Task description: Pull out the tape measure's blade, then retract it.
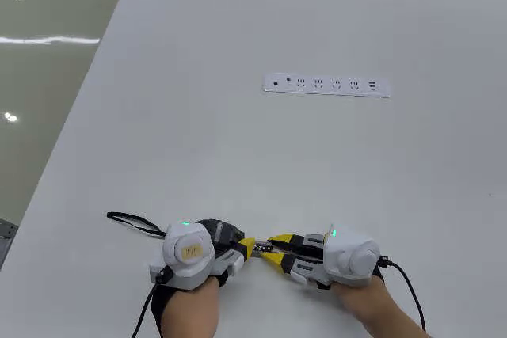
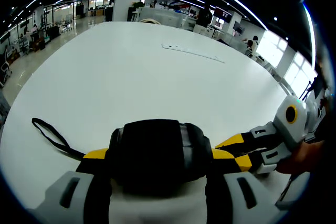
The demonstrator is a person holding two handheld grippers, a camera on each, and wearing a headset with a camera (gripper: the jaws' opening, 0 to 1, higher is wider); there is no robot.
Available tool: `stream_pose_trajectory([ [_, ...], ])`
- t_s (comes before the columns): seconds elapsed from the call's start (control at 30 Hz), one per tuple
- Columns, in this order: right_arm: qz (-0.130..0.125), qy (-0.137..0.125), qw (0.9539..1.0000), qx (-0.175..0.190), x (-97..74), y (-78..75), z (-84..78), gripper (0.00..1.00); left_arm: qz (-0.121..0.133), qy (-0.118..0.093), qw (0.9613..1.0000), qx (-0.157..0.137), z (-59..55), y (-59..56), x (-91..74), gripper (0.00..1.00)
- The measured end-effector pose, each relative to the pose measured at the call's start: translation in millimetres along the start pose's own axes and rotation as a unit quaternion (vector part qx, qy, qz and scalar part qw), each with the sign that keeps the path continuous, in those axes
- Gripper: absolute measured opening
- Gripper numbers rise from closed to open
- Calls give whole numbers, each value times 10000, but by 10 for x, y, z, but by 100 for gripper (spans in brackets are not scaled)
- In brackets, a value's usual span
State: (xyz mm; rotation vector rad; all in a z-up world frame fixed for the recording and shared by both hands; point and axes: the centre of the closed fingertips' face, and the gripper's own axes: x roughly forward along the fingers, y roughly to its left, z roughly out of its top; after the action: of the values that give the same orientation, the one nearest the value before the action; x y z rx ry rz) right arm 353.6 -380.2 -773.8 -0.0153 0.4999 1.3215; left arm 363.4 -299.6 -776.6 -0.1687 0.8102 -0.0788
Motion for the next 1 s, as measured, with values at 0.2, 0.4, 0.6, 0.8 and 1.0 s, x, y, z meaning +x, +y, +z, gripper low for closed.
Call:
stream_pose_trajectory([
  [0.2, 42, 17, 10000, -7, 28, 12, 16, 12, -15, -1, 10000, -30, 4, -3, -3, 71],
  [0.4, 84, 27, 10000, -6, 70, 14, 20, 12, -23, -7, 10000, -62, 5, 1, 4, 71],
  [0.6, 119, 44, 9999, -28, 109, 31, 39, 12, -25, -11, 10000, -84, 8, 0, 5, 71],
  [0.8, 158, 59, 9998, -62, 152, 41, 48, 12, -39, -12, 9999, -115, 7, 3, 2, 71],
  [1.0, 205, 77, 9997, -79, 194, 48, 50, 11, -54, -18, 9999, -137, 12, 2, -4, 71],
])
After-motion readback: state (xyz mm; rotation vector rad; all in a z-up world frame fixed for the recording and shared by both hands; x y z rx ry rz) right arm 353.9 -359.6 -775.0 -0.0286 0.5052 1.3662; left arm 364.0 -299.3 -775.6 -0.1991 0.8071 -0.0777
